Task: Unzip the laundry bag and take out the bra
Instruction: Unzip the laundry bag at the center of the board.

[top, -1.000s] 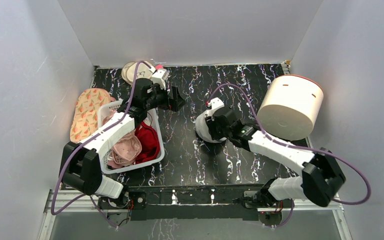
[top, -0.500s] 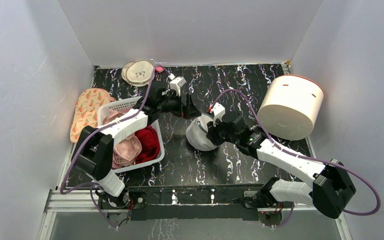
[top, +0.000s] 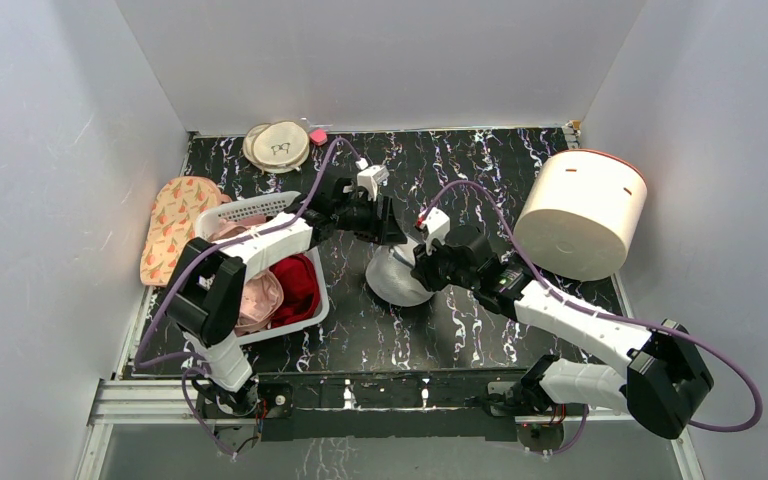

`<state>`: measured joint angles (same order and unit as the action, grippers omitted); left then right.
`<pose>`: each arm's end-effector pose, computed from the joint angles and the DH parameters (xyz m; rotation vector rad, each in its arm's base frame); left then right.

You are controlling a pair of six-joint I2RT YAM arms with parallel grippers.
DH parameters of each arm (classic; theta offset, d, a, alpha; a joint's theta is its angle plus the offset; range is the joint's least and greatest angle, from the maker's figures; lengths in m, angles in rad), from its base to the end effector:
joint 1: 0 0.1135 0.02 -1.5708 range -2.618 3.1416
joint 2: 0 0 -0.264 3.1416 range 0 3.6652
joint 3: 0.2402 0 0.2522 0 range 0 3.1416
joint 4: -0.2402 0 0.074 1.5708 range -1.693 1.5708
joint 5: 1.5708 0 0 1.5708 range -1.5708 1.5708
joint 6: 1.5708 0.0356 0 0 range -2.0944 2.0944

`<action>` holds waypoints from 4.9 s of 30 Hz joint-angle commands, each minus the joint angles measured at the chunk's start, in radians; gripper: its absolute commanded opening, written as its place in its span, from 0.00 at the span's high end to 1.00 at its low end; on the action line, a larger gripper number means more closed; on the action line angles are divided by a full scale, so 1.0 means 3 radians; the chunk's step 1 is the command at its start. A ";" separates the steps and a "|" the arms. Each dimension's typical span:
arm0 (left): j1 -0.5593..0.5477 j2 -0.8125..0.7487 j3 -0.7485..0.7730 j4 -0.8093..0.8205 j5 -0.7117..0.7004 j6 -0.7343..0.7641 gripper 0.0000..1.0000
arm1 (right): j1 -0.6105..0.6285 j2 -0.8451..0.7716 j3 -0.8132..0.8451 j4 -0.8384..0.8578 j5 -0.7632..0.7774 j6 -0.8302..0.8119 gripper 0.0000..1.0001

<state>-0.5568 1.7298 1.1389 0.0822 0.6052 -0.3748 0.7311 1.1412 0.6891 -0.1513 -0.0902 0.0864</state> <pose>0.3194 -0.2227 0.2372 0.5927 2.1220 -1.1761 0.1815 0.1671 0.2384 -0.7554 2.0951 0.5571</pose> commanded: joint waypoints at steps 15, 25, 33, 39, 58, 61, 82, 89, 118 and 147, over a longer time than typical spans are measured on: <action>-0.0008 -0.0782 -0.0130 0.0037 -0.0698 0.0146 0.93 | -0.0002 0.0447 0.0626 -0.0332 0.0861 0.0690 0.44; -0.0004 -0.0825 -0.0129 -0.0105 -0.1143 0.0071 1.00 | -0.0003 0.0260 0.0652 -0.0246 -0.0035 0.1534 0.23; -0.0005 -0.0804 -0.0116 -0.0105 -0.1092 0.0024 1.00 | -0.0002 0.0264 0.0169 0.1030 -0.0669 0.2231 0.29; -0.0003 -0.0805 -0.0122 -0.0090 -0.1066 -0.0036 1.00 | 0.0013 0.0614 0.0036 0.1719 -0.0577 0.2660 0.44; -0.0005 -0.0715 -0.0066 -0.0257 -0.1153 -0.0570 1.00 | 0.0222 0.0762 -0.0049 0.1898 0.0752 0.2800 0.52; -0.0004 -0.0698 -0.0036 -0.0283 -0.1147 -0.0587 1.00 | 0.0222 0.0765 -0.0061 0.1957 0.0813 0.2737 0.52; -0.0004 -0.0657 -0.0090 -0.0126 -0.0889 -0.0613 1.00 | 0.0222 0.0839 0.0079 0.2274 0.0959 0.2096 0.54; -0.0002 -0.0637 -0.0107 -0.0090 -0.0836 -0.0664 1.00 | 0.0222 0.0873 0.0035 0.2489 0.1011 0.2029 0.60; -0.0001 -0.0691 -0.0125 -0.0094 -0.0875 -0.0630 1.00 | 0.0222 0.0942 0.0165 0.1960 0.1707 0.2016 1.00; -0.0002 -0.0557 0.0008 -0.0283 -0.0987 -0.0271 0.78 | -0.0288 0.0471 -0.0026 0.1015 0.0765 0.1114 1.00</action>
<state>-0.5541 1.5623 1.0992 0.0341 0.2787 -0.5148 0.6529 1.3159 0.6495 0.1635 0.2062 0.4908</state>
